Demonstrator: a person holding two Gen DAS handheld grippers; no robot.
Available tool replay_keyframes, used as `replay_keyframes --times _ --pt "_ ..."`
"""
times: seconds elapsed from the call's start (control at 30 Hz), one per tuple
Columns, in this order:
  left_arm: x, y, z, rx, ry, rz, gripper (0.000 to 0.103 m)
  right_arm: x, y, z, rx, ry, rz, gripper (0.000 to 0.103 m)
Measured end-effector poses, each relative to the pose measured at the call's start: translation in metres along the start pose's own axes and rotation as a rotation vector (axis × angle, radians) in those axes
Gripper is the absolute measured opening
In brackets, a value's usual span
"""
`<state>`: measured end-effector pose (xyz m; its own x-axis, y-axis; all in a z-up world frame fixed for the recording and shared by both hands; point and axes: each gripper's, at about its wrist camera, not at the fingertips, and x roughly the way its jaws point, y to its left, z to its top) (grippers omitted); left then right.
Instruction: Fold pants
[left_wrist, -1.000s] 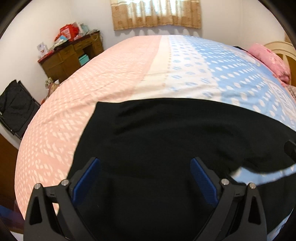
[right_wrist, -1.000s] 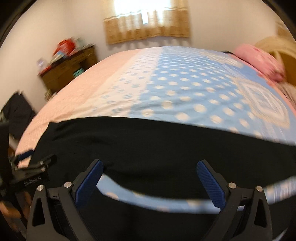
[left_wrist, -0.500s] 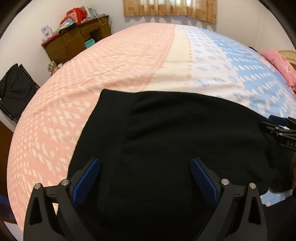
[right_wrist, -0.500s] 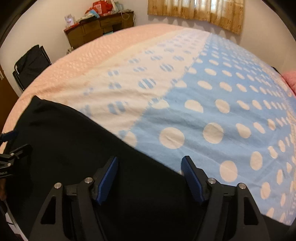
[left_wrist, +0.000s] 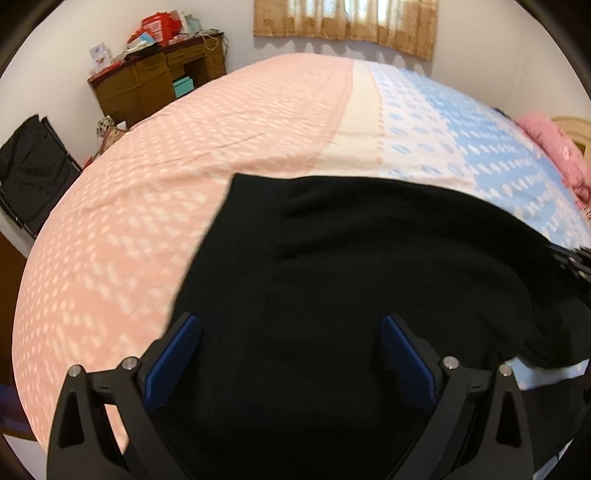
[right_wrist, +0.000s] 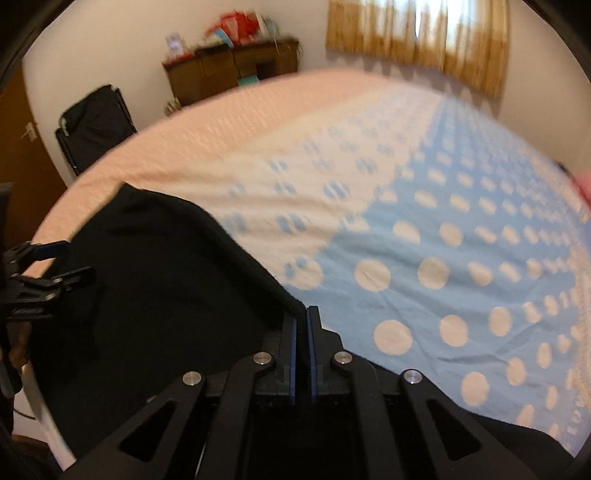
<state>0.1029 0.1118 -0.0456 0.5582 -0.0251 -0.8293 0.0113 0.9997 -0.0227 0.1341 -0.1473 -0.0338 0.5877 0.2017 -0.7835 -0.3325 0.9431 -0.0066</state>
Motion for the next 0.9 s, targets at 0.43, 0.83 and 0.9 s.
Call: replay_keyframes --times 0.43,0.83,0.9 --pt "-0.041 0.028 0.014 -0.134 -0.038 -0.186 0.101 -0.067 0.112 -0.119 -0.075 -0.123 0.004 0.005" --pt "0.025 -0.007 0.039 -0.167 0.169 -0.120 0.098 -0.052 0.127 -0.150 -0.095 -0.129 -0.045 0.005" --pt "0.032 -0.005 0.036 -0.185 0.187 -0.115 0.080 -0.050 0.128 -0.150 -0.102 -0.127 -0.054 0.005"
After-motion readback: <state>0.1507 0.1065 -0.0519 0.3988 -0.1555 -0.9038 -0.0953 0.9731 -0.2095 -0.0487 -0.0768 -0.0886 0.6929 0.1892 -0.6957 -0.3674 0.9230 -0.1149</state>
